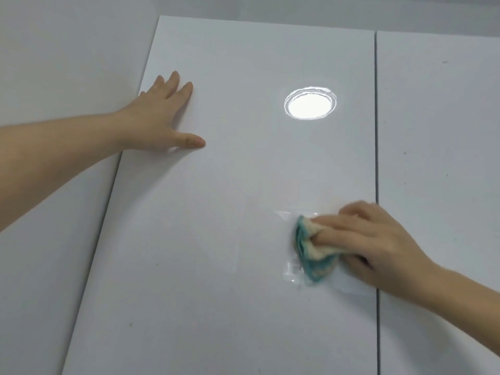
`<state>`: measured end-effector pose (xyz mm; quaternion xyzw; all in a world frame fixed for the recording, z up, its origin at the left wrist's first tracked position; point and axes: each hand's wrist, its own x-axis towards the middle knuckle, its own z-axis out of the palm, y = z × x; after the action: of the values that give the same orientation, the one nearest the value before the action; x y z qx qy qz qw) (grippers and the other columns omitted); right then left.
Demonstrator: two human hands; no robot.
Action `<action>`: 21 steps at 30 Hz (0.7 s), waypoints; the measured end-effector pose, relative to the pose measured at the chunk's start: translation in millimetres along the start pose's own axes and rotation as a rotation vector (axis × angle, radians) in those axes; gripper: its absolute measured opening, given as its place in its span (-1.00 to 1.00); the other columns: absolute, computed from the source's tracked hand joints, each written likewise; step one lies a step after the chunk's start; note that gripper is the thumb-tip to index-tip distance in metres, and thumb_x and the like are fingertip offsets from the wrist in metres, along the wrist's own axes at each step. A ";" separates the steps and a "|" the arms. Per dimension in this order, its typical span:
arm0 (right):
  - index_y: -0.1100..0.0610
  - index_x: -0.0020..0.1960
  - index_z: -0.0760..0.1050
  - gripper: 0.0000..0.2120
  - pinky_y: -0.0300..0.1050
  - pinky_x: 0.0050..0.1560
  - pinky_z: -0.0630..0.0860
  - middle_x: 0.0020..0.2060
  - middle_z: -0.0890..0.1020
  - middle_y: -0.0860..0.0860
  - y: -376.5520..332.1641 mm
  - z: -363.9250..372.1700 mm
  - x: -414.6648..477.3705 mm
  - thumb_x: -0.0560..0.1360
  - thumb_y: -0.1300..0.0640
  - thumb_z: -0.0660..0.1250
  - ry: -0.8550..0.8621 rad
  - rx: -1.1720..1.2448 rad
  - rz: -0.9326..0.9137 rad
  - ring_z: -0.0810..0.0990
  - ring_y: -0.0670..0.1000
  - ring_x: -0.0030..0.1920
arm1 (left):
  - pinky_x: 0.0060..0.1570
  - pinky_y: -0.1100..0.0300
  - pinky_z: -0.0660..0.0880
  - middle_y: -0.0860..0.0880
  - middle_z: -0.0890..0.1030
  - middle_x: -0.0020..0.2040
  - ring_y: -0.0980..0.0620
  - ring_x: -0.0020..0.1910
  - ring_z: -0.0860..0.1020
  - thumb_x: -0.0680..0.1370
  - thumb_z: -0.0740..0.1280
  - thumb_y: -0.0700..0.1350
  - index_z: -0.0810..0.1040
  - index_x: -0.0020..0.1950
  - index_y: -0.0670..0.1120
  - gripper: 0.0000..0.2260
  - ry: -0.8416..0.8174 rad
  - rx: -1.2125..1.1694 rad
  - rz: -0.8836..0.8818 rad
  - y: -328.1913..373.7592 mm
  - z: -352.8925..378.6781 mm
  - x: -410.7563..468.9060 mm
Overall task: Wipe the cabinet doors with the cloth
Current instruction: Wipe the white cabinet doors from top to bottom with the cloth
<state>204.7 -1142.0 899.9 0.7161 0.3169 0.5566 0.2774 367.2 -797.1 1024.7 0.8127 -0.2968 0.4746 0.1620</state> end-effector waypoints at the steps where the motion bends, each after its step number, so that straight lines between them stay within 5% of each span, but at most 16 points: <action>1: 0.04 0.11 0.59 -0.67 0.07 -0.11 0.49 0.18 0.62 -0.07 9.7 -2.0 8.9 0.46 0.35 0.26 0.023 -0.007 0.030 0.53 0.18 -0.13 | 0.54 -0.08 -0.11 0.00 -0.25 0.60 -0.04 0.57 -0.24 0.43 0.34 0.28 -0.18 0.60 -0.01 -0.02 0.000 -0.005 -0.002 -0.6 0.4 0.2; 6: 0.17 0.06 0.65 -0.65 0.03 -0.05 0.46 0.12 0.65 -0.02 38.4 -4.4 45.4 0.39 0.44 0.27 0.124 -0.060 0.225 0.52 0.22 -0.12 | 0.54 -0.08 -0.11 0.01 -0.25 0.60 -0.04 0.57 -0.24 0.40 0.33 0.31 -0.18 0.60 -0.01 -0.01 0.003 -0.004 -0.001 -1.8 1.3 1.7; 13: 0.02 0.11 0.60 -0.65 0.02 -0.14 0.48 0.21 0.61 -0.11 -26.9 8.3 -4.4 0.45 0.36 0.30 -0.058 0.011 0.002 0.50 0.14 -0.11 | 0.53 -0.10 -0.11 0.02 -0.25 0.60 -0.05 0.57 -0.24 0.30 0.25 0.40 -0.18 0.61 0.00 0.06 -0.012 -0.001 0.007 -5.5 3.0 4.6; 18: 0.07 0.08 0.63 -0.57 0.11 -0.05 0.48 0.13 0.64 -0.09 14.6 8.6 63.4 0.34 0.41 0.24 0.153 0.012 0.311 0.53 0.20 -0.09 | 0.53 -0.08 -0.13 0.00 -0.26 0.60 -0.04 0.57 -0.25 0.28 0.23 0.41 -0.19 0.60 -0.01 0.07 -0.014 -0.004 0.006 -5.3 2.4 3.9; 21: 0.10 0.06 0.65 -0.66 0.03 -0.09 0.44 0.14 0.65 -0.04 -29.2 32.9 66.9 0.42 0.35 0.23 0.150 0.038 0.207 0.56 0.17 -0.10 | 0.54 -0.07 -0.14 0.00 -0.27 0.59 -0.04 0.57 -0.25 0.29 0.24 0.41 -0.21 0.60 0.00 0.07 -0.015 -0.006 0.010 -5.3 3.2 4.3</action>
<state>244.4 -1073.6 912.1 0.7064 0.2716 0.6282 0.1806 374.3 -796.2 1026.9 0.8142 -0.3038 0.4682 0.1598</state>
